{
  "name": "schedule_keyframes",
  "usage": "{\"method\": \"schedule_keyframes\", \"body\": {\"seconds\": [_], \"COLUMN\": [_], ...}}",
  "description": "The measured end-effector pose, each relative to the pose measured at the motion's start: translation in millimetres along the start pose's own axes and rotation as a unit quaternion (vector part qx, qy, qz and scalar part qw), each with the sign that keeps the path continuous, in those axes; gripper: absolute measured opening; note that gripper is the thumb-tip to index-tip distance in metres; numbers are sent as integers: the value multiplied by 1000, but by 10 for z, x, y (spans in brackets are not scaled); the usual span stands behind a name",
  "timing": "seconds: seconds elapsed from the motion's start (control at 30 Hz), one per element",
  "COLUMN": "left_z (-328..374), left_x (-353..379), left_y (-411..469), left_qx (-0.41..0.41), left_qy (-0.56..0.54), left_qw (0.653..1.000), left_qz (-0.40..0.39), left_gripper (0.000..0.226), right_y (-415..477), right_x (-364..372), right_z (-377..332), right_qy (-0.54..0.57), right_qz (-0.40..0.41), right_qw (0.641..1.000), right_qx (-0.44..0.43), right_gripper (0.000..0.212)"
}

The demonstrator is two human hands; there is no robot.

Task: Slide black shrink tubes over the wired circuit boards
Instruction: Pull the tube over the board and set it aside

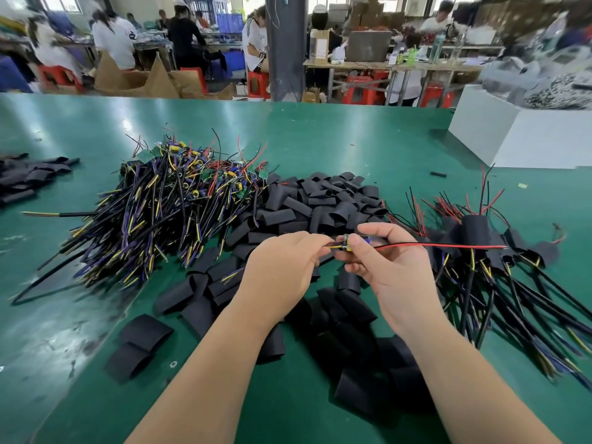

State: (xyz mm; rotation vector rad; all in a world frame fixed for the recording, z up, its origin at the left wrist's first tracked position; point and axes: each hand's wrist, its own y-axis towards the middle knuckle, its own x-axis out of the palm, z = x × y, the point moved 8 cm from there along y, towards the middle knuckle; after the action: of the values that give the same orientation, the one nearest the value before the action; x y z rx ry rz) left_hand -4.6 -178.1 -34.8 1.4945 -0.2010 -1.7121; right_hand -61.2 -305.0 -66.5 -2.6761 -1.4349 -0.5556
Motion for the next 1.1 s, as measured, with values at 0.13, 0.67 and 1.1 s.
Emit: {"method": "schedule_keyframes", "body": {"seconds": [0.13,0.67,1.1], "left_z": [-40,-512,-602], "left_x": [-47,-204,-314], "left_y": [-32,-95,-115], "left_qx": [-27,-129,-142], "left_qy": [52,15,-52], "left_qw": [998,990,983], "left_qz": [12,56,108], "left_gripper": [27,30,23], "right_y": [-16,-246,-80], "right_x": [61,385,204], "right_z": [34,279,163], "right_qy": [96,-538,-608], "right_qz": [-50,-303,-110], "right_qw": [994,779,775], "right_qx": [33,-111,-135], "right_gripper": [38,35,46]}}
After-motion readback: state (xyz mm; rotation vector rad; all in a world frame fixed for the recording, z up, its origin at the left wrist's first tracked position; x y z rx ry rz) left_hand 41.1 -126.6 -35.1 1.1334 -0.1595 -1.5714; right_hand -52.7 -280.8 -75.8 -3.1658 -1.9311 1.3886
